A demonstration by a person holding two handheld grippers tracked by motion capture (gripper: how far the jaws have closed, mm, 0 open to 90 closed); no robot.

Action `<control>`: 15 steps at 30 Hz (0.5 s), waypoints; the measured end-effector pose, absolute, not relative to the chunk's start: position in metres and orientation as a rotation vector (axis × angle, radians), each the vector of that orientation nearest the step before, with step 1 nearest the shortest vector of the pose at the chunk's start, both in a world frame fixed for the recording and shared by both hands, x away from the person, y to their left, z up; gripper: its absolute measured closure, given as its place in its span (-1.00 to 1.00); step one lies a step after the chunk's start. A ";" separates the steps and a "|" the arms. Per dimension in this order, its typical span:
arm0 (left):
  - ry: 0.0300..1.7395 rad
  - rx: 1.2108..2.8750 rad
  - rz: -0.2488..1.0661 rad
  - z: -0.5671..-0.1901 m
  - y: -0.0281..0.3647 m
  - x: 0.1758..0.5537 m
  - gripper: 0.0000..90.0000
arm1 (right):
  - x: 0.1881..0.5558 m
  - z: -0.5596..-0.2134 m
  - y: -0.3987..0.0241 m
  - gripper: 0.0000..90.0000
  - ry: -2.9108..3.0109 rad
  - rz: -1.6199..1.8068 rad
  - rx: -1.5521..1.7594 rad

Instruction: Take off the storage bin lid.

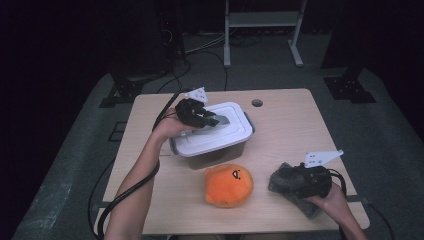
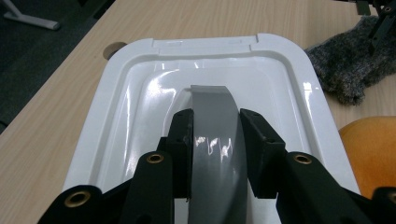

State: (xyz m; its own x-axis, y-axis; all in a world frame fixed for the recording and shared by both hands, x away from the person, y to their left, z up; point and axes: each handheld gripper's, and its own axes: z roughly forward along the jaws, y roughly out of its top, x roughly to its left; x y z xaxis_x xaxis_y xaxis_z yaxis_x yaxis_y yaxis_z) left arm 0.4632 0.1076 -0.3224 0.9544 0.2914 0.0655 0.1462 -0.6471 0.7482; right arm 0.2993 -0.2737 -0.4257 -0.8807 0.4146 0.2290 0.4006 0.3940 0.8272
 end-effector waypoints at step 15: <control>0.303 2.277 0.262 -0.307 0.122 0.452 0.48 | 0.300 -0.425 -0.274 -0.30 2.606 1.548 0.761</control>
